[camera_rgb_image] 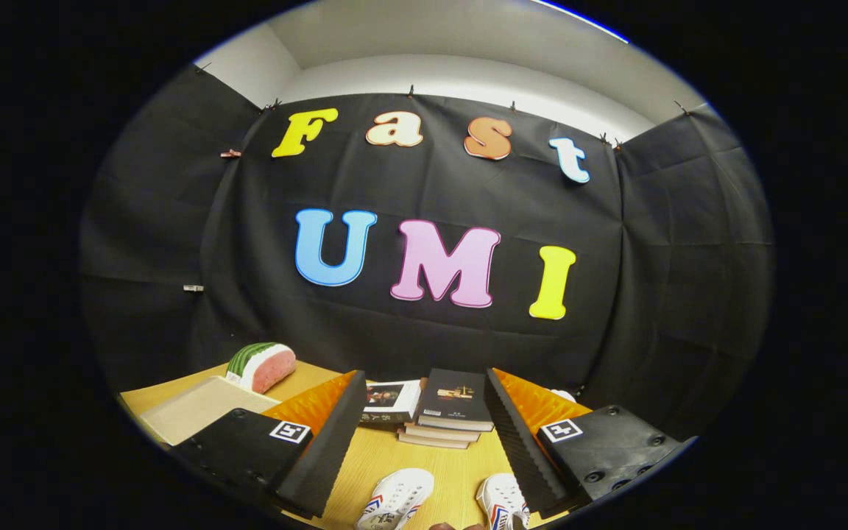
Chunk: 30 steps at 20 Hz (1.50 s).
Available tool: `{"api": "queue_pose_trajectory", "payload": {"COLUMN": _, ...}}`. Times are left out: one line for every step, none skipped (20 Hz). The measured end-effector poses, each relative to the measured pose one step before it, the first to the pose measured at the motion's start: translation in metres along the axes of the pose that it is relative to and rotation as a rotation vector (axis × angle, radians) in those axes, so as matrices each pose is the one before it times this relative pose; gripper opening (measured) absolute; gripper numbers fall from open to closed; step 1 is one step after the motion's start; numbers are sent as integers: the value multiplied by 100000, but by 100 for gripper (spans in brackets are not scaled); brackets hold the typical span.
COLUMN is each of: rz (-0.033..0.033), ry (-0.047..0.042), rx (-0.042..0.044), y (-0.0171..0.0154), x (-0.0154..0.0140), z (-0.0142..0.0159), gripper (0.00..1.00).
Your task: Open the storage box then place both shoes into the box .Put the left shoe in first, then the right shoe, with the right side of both shoes facing outward in a uniform manner.
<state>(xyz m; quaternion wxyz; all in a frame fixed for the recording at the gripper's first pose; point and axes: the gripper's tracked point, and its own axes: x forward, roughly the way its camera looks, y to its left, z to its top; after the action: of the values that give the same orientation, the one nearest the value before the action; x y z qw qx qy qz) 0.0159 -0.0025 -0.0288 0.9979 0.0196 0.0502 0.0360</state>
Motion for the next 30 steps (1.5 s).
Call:
{"api": "queue_pose_trajectory", "payload": {"rz": 369, "ry": 2692, "rx": 927, "y": -43, "x": 199, "z": -519, "gripper": 97}}
{"api": "queue_pose_trajectory", "payload": {"rz": 434, "ry": 2389, "rx": 758, "y": -175, "x": 351, "z": -498, "gripper": 97}}
{"api": "queue_pose_trajectory", "payload": {"rz": 571, "ry": 2410, "rx": 794, "y": -332, "x": 423, "z": -490, "gripper": 97}}
{"api": "queue_pose_trajectory", "payload": {"rz": 1421, "ry": 2680, "rx": 880, "y": 33, "x": 295, "z": -608, "gripper": 97}}
{"api": "queue_pose_trajectory", "payload": {"rz": 2244, "ry": 2758, "rx": 837, "y": 279, "x": 210, "z": -627, "gripper": 97}}
{"api": "queue_pose_trajectory", "payload": {"rz": 2848, "ry": 3259, "rx": 1389, "y": 331, "x": 194, "z": -555, "gripper": 97}}
{"api": "queue_pose_trajectory", "payload": {"rz": 3512, "ry": 2662, "rx": 1694, "y": 408, "x": 61, "z": -713, "gripper": 97}}
{"api": "queue_pose_trajectory", "payload": {"rz": 3291, "ry": 2949, "rx": 2180, "y": 359, "x": 42, "z": -681, "gripper": 97}}
{"api": "queue_pose_trajectory", "payload": {"rz": 4489, "ry": 2704, "rx": 3121, "y": 714, "x": 128, "z": -766, "gripper": 97}}
{"api": "queue_pose_trajectory", "payload": {"rz": 3960, "ry": 2624, "rx": 3401, "y": 734, "x": 64, "z": -742, "gripper": 98}}
{"api": "queue_pose_trajectory", "payload": {"rz": 4792, "ry": 2983, "rx": 3188, "y": 717, "x": 71, "z": -693, "gripper": 98}}
{"api": "queue_pose_trajectory", "payload": {"rz": 4851, "ry": 3267, "rx": 3480, "y": 959, "x": 241, "z": -930, "gripper": 99}}
{"api": "queue_pose_trajectory", "payload": {"rz": 4354, "ry": 3520, "rx": 3575, "y": 787, "x": 245, "z": -893, "gripper": 99}}
{"api": "queue_pose_trajectory", "payload": {"rz": 3978, "ry": 3387, "rx": 4037, "y": 692, "x": 425, "z": -964, "gripper": 98}}
{"api": "queue_pose_trajectory", "payload": {"rz": 2896, "ry": 2564, "rx": 3538, "y": 349, "x": 334, "z": -772, "gripper": 98}}
{"api": "queue_pose_trajectory", "payload": {"rz": 3498, "ry": 3128, "rx": 4105, "y": 556, "x": 497, "z": -810, "gripper": 98}}
{"api": "queue_pose_trajectory", "payload": {"rz": 3605, "ry": 2767, "rx": 3933, "y": 572, "x": 458, "z": -824, "gripper": 98}}
{"api": "queue_pose_trajectory", "payload": {"rz": 4131, "ry": 3132, "rx": 3877, "y": 642, "x": 551, "z": -907, "gripper": 98}}
{"api": "queue_pose_trajectory", "payload": {"rz": 4916, "ry": 3850, "rx": 3666, "y": 519, "x": 622, "z": -1034, "gripper": 98}}
{"api": "queue_pose_trajectory", "payload": {"rz": 3688, "ry": 3972, "rx": 3071, "y": 306, "x": 702, "z": -1065, "gripper": 98}}
{"api": "queue_pose_trajectory", "payload": {"rz": 2590, "ry": 4183, "rx": 3245, "y": -29, "x": 410, "z": -1298, "gripper": 98}}
{"api": "queue_pose_trajectory", "payload": {"rz": 1169, "ry": 2502, "rx": 3313, "y": -314, "x": 460, "z": -847, "gripper": 98}}
{"api": "queue_pose_trajectory", "payload": {"rz": 1638, "ry": 2183, "rx": 3934, "y": -243, "x": 460, "z": -698, "gripper": 98}}
{"api": "queue_pose_trajectory", "payload": {"rz": 1919, "ry": 2633, "rx": 4130, "y": -56, "x": 588, "z": -783, "gripper": 98}}
{"api": "queue_pose_trajectory", "payload": {"rz": 1112, "ry": 2490, "rx": 3493, "y": -318, "x": 697, "z": -994, "gripper": 98}}
{"api": "queue_pose_trajectory", "payload": {"rz": 993, "ry": 2469, "rx": 2736, "y": -352, "x": 402, "z": -631, "gripper": 98}}
{"api": "queue_pose_trajectory", "payload": {"rz": 1054, "ry": 1832, "rx": 2627, "y": -309, "x": 401, "z": -494, "gripper": 98}}
{"api": "queue_pose_trajectory", "payload": {"rz": 2490, "ry": 827, "rx": 3273, "y": 62, "x": 438, "z": -259, "gripper": 98}}
{"api": "queue_pose_trajectory", "payload": {"rz": 2101, "ry": 503, "rx": 3197, "y": 106, "x": 334, "z": -15, "gripper": 97}}
{"api": "queue_pose_trajectory", "payload": {"rz": 1689, "ry": 792, "rx": 2479, "y": 89, "x": 432, "z": -32, "gripper": 96}}
